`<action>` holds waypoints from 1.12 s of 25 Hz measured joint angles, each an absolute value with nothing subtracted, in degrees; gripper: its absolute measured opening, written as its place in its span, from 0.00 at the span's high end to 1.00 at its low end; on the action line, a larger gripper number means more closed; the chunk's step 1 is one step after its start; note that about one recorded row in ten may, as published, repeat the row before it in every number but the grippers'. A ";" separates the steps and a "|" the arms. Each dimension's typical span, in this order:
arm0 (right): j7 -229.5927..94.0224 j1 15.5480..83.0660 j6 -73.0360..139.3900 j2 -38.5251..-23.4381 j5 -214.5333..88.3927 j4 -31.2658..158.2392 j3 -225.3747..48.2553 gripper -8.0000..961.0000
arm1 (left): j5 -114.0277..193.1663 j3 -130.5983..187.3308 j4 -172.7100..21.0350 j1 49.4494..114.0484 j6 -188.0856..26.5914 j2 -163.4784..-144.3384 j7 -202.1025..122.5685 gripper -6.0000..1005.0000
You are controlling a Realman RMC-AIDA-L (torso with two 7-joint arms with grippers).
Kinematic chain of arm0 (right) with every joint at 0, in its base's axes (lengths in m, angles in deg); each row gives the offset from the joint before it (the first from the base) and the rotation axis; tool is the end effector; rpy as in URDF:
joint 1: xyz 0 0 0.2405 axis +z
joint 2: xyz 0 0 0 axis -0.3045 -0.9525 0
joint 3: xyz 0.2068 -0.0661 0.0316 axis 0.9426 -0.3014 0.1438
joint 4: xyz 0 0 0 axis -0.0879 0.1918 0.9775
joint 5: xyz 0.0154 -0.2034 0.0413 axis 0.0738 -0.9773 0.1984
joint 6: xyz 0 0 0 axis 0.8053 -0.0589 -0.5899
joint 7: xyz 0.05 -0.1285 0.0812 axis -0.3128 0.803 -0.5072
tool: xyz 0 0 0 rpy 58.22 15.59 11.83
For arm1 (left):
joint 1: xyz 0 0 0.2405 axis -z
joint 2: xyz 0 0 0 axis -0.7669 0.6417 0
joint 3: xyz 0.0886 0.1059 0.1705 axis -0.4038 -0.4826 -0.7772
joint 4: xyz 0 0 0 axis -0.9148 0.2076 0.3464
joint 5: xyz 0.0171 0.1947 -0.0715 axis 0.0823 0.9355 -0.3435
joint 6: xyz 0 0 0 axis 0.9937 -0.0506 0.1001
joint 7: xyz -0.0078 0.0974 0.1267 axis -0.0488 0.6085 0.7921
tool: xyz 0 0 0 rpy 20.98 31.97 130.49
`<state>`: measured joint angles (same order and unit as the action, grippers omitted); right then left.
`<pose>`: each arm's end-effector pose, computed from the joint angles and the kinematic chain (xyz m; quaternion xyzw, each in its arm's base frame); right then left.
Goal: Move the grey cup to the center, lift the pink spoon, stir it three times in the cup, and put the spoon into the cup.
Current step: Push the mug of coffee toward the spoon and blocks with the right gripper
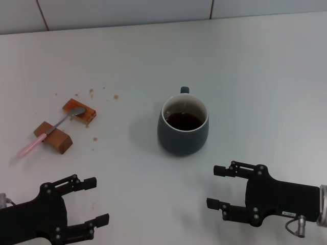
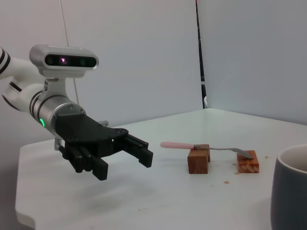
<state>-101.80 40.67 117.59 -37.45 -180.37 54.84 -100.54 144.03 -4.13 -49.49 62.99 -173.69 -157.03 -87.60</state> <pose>0.2715 0.2147 -0.0586 -0.9426 0.1141 0.2854 0.1302 -0.2930 0.1957 -0.0123 -0.9438 -0.1425 -0.2707 0.1251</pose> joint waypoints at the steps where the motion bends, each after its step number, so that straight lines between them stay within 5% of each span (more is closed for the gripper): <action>1: -101.80 40.67 117.59 -37.45 -180.37 54.84 -100.54 0.25 | 144.03 -4.13 -49.49 62.99 -173.69 -157.03 -87.60 0.20; 28: -99.13 40.38 117.64 -37.54 -180.20 55.02 -100.54 0.36 | 144.03 -4.13 -49.38 62.99 -173.68 -157.02 -87.61 0.21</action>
